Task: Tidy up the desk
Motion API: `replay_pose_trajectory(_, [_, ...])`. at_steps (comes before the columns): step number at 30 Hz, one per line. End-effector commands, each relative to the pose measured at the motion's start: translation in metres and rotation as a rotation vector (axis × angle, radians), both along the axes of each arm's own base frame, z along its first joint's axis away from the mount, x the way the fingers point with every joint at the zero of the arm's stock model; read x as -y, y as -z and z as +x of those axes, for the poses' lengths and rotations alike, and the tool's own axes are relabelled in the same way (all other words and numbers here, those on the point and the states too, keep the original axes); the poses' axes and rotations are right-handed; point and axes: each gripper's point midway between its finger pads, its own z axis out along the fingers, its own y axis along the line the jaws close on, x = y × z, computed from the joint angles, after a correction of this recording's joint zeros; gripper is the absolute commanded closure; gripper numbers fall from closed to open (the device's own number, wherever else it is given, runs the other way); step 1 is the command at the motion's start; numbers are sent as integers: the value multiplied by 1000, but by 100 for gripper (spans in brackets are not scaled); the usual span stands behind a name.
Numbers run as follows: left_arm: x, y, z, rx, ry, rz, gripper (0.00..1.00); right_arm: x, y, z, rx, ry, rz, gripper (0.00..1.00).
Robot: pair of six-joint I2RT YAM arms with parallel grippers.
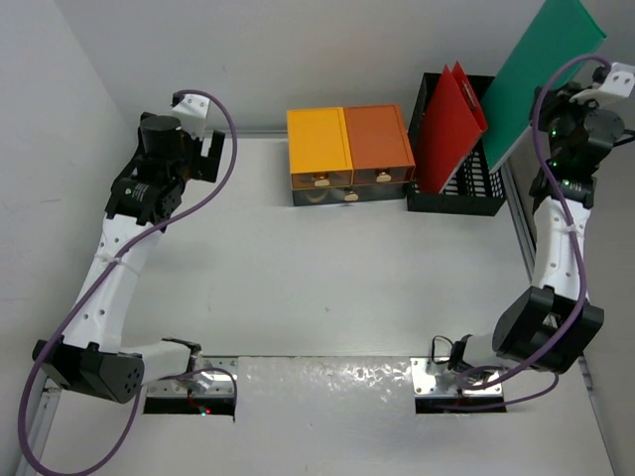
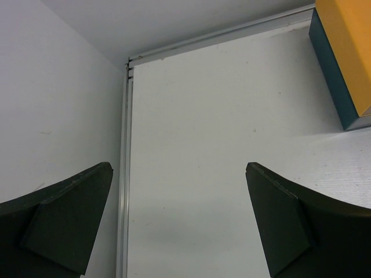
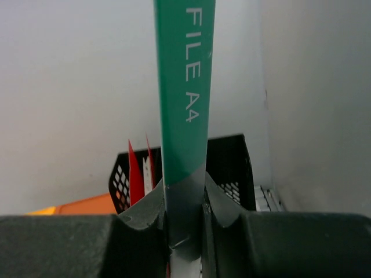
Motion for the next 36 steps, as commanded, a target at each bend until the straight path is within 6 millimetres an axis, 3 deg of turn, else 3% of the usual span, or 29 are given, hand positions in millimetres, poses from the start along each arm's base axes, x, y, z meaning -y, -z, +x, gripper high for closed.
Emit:
replay_pose_trajectory(1, [-6, -19, 5, 69, -24, 3, 0, -10, -59, -30, 205, 27, -115, 100])
replay_pose_trajectory(11, [-14, -32, -5, 90, -57, 17, 0, -11, -22, -27, 184, 25, -112, 100])
replay_pose_trajectory(15, [-18, -39, -8, 94, -68, 39, 0, -27, -10, -14, 176, -33, -136, 100])
replay_pose_trajectory(25, [-20, -19, -3, 63, -80, 63, 0, -34, 32, 10, 133, -36, -178, 100])
replay_pose_trajectory(26, [-21, -20, -3, 66, -81, 62, 0, -35, 33, 9, 139, -36, -186, 100])
replay_pose_trajectory(27, [-19, -17, -1, 59, -74, 63, 0, -34, 47, 8, 126, -24, -186, 100])
replay_pose_trajectory(29, [-18, -15, 0, 52, -71, 64, 0, -37, 45, 2, 159, -5, -226, 100])
replay_pose_trajectory(30, [-18, -14, 2, 48, -70, 66, 0, -36, 54, 2, 146, 9, -227, 100])
replay_pose_trajectory(35, [-19, -13, 4, 48, -79, 73, 0, -40, 68, 10, 158, -10, -232, 100])
replay_pose_trajectory(36, [-20, -12, 5, 47, -83, 76, 0, -39, 78, 15, 143, -16, -223, 100])
